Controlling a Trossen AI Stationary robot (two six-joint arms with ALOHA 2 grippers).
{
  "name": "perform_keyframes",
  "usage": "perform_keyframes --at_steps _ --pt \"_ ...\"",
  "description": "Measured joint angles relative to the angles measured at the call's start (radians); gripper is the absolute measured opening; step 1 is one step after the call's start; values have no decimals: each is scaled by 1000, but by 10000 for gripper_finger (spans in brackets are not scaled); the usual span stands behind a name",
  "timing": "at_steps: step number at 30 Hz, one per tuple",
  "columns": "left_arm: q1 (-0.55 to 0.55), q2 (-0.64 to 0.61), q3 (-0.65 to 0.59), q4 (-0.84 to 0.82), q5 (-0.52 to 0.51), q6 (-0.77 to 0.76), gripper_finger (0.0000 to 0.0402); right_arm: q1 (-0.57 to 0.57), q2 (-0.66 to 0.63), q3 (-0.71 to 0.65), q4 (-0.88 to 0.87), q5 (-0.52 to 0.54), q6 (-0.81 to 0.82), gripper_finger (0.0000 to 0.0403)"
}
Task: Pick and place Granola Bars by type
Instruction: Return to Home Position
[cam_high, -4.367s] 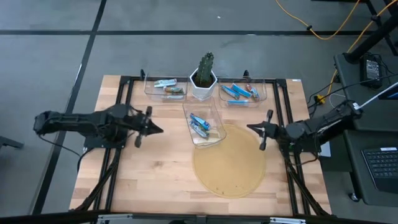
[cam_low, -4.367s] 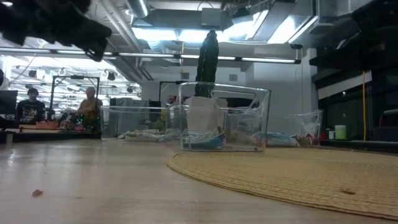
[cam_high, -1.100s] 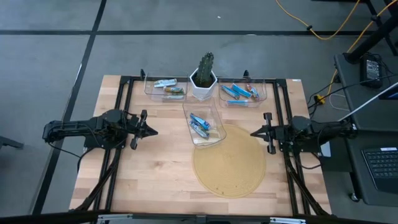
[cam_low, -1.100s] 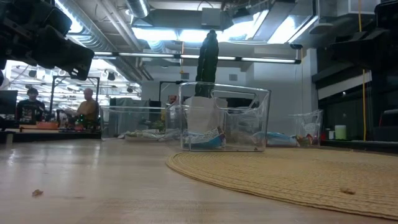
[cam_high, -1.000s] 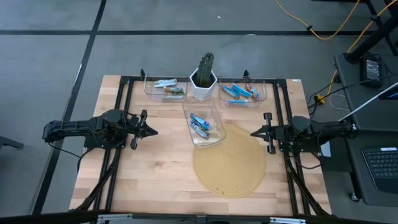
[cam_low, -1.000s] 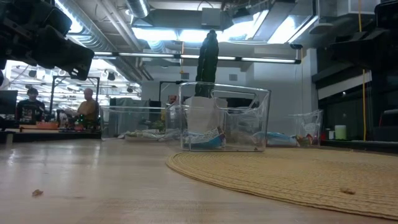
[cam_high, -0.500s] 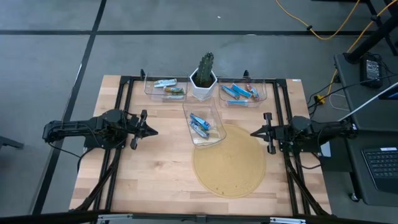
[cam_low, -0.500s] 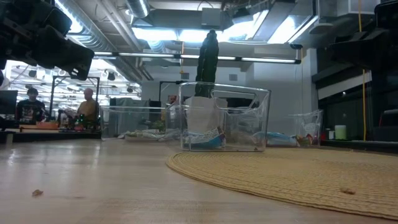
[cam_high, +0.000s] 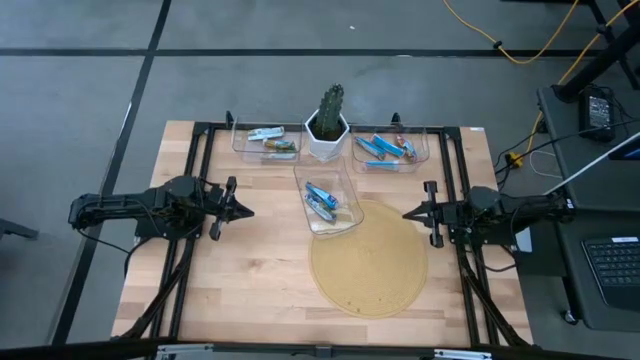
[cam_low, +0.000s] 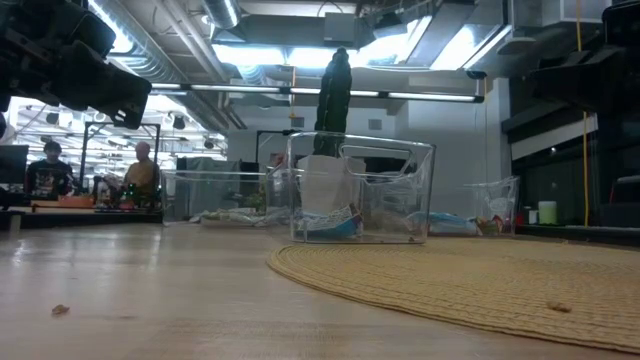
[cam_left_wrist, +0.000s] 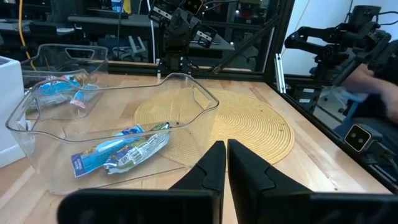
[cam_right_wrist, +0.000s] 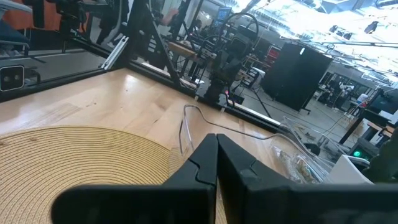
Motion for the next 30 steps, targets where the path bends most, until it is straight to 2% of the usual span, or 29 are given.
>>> perform_keyframes --at_steps 30 --pt "0 0 0 0 0 0 13 0 0 0 0 0 0 16"
